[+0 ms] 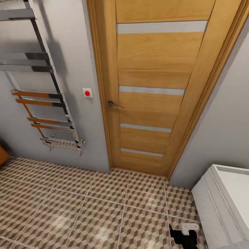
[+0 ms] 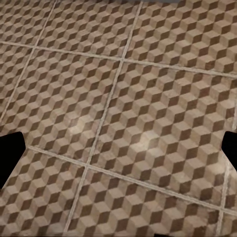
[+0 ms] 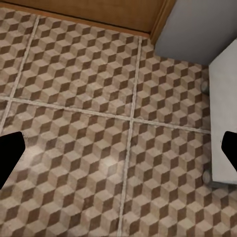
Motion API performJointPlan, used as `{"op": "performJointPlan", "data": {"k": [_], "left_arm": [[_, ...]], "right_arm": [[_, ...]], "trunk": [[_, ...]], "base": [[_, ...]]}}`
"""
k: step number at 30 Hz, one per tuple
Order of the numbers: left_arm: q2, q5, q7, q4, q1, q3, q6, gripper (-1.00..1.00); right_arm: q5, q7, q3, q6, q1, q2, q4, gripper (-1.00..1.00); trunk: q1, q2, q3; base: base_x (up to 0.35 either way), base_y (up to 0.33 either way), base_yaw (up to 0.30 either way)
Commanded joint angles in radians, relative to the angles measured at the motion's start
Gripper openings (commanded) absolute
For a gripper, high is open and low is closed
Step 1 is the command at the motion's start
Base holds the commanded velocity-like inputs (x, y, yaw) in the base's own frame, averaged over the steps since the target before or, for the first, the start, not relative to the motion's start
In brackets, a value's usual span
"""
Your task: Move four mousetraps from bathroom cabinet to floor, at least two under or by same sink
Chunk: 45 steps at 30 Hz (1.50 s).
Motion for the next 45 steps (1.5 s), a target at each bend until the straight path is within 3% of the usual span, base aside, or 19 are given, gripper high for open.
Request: {"op": "performJointPlan", "data": {"k": [1,45], "left_arm": [[-0.001,0.005,0.003,0.004,-0.002,-0.009,-0.005,1.0],[-0.009,0.005,0.002,0.004,0.003,-0.009,-0.005,1.0]], "right_arm": [[-0.009,-0.002,0.009,-0.003,0.0,0.0,0.001,1.0],[-0.009,-0.002,0.009,-0.002,0.0,0.003,0.001,1.0]], "trunk": [[0.001,-0.002,-0.002],[0.001,-0.002,-0.002]], "base": [[0.0,0.0,0.253],[0.0,0.0,0.269]]}}
